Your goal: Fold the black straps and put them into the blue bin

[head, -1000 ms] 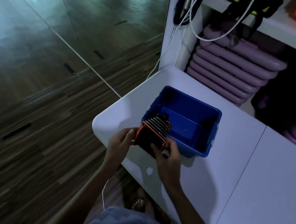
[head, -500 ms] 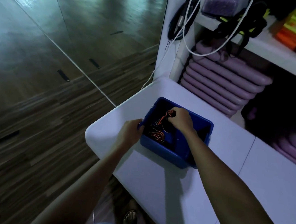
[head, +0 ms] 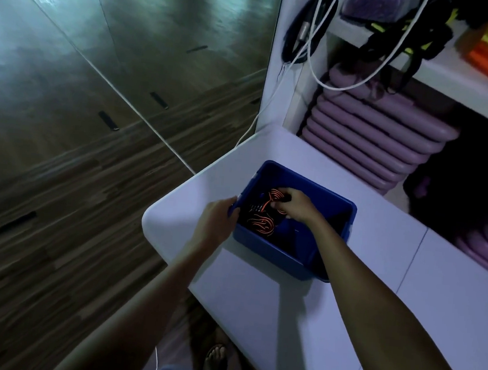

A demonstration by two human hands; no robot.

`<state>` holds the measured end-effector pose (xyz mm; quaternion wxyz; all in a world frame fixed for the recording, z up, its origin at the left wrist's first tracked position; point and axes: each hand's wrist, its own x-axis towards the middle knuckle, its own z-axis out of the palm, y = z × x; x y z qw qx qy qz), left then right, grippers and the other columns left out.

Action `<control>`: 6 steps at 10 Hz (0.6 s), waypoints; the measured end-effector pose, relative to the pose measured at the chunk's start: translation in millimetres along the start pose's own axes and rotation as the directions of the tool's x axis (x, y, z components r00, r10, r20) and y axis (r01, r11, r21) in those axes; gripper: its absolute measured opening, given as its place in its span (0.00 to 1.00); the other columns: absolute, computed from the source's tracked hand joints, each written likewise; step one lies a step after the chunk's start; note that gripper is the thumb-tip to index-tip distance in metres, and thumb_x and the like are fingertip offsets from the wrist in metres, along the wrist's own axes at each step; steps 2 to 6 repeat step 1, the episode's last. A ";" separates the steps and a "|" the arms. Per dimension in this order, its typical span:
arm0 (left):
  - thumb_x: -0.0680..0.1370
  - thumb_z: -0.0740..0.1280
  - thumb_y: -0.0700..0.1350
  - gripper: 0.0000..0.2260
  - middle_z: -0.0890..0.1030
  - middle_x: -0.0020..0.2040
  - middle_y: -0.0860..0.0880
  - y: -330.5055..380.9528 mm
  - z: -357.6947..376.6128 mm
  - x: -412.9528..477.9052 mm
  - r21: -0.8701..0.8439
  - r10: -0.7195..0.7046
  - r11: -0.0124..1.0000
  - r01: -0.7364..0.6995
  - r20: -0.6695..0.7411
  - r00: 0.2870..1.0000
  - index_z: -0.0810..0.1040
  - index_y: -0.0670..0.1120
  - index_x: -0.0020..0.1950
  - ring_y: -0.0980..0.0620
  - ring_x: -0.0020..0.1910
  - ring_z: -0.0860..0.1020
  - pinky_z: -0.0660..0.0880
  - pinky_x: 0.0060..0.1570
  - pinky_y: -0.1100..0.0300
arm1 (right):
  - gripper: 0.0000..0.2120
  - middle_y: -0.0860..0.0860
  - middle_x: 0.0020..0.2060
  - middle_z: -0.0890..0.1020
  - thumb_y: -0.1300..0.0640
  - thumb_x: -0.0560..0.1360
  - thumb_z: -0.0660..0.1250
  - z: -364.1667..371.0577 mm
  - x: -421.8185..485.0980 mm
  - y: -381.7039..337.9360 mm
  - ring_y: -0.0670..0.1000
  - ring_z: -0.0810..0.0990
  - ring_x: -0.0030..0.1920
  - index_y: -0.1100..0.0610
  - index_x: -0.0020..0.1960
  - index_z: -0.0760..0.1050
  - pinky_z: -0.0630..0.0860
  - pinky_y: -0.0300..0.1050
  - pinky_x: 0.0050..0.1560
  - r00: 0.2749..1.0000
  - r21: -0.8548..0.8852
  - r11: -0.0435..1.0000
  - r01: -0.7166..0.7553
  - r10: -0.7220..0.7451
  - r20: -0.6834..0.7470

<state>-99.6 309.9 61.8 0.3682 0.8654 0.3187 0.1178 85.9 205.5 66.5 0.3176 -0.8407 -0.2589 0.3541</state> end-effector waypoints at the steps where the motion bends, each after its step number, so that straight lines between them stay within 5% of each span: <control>1: 0.77 0.62 0.44 0.10 0.80 0.49 0.43 2.5 -0.3 2.0 0.034 -0.008 0.999 0.010 -0.043 0.999 0.80 0.47 0.56 0.44 0.45 0.78 0.75 0.44 0.53 | 0.27 0.57 0.64 0.76 0.57 0.75 0.68 -5.5 -7.1 5.5 0.52 0.77 0.54 0.58 0.72 0.65 0.76 0.44 0.45 0.999 0.041 0.998 0.045 -0.045 -0.001; 6: 0.77 0.62 0.44 0.10 0.80 0.49 0.43 2.5 -0.3 2.0 0.034 -0.008 0.999 0.010 -0.043 0.999 0.80 0.47 0.56 0.44 0.45 0.78 0.75 0.44 0.53 | 0.27 0.57 0.64 0.76 0.57 0.75 0.68 -5.5 -7.1 5.5 0.52 0.77 0.54 0.58 0.72 0.65 0.76 0.44 0.45 0.999 0.041 0.998 0.045 -0.045 -0.001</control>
